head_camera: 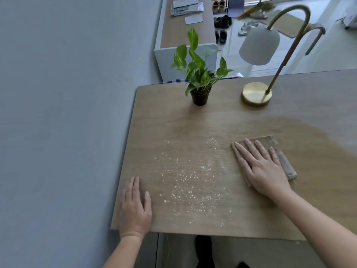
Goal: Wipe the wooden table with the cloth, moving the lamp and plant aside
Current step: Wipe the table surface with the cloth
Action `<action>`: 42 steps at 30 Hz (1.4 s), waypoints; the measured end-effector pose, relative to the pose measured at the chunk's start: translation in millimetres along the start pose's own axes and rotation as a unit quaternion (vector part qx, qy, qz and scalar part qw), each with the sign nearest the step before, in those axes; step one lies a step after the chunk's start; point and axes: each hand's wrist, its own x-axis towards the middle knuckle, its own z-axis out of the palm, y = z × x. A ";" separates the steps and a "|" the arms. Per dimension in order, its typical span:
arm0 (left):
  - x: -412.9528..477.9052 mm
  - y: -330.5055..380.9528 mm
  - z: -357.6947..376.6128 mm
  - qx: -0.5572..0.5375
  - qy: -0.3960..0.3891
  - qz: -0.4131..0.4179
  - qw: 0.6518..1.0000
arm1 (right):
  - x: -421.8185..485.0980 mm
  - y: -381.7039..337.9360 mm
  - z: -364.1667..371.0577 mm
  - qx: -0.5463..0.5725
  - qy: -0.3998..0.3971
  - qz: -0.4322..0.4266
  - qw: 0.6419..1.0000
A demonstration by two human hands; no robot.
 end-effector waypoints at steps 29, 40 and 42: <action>10.0 -1.1 7.4 0.004 0.045 -0.013 0.999 | 70.0 -96.5 13.9 0.014 -0.019 -0.035 0.999; 11.5 1.5 8.4 -0.001 0.051 -0.015 0.999 | 130.7 -73.0 -8.0 0.047 0.019 0.149 0.988; 12.5 0.3 8.7 0.001 0.052 -0.016 0.999 | 122.8 -91.9 -0.2 0.041 0.014 0.055 0.998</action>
